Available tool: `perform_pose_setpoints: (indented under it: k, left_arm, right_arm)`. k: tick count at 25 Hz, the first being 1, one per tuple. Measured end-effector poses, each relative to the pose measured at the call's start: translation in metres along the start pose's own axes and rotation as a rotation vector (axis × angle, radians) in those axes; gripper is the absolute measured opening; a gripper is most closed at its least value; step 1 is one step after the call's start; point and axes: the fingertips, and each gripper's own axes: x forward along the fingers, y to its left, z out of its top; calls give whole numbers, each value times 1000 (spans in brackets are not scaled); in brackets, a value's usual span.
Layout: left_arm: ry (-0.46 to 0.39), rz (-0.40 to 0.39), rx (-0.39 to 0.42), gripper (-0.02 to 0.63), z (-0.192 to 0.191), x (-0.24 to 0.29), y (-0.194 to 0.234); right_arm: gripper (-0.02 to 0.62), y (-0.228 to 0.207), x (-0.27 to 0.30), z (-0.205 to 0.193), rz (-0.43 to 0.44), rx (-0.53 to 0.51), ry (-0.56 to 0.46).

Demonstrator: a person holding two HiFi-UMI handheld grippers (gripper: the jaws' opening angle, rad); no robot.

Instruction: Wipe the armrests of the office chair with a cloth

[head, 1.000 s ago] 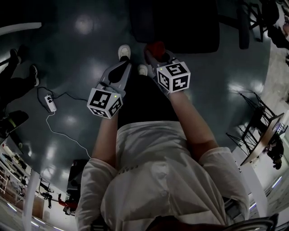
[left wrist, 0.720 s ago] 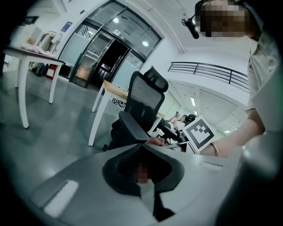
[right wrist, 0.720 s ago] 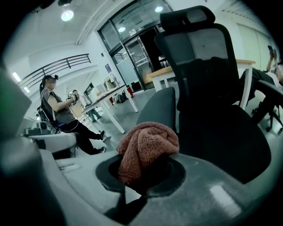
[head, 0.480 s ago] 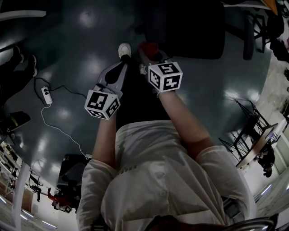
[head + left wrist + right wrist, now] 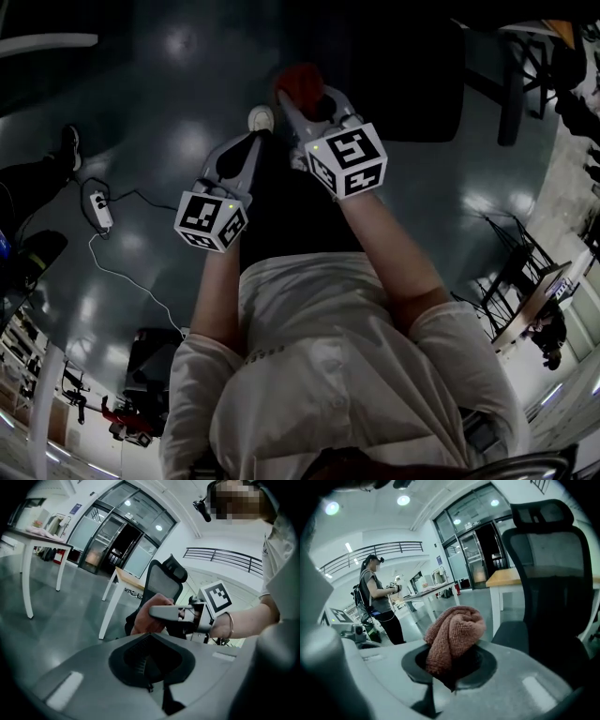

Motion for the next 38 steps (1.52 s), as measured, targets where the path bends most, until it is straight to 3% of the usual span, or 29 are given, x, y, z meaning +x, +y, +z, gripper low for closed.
perform_pose_setpoints:
  k: [5,11,17,22,28,38]
  left_arm:
    - [12,-18,5,18,32,21,20]
    - [34,-44,16,17,66,51,47]
    - [62,-64,11,17,83,78,78]
    - [90,-97,10,17,83,97,85]
    - [114,-124,5,17,73,112,83]
    - [101,-104,-29,17,64,96,77]
  right_arm:
    - [48,-63,14,87,-94,-139,-112]
    - [49,-153,27,131,-243,-118,-138]
    - [49,-209,41,111,-333,-92,-46]
    - [48,-219,54,68,-301,-55,94]
    - [49,-208,65,37,-251,-14,203]
    - [48,-179,80,38,-205,-82,319]
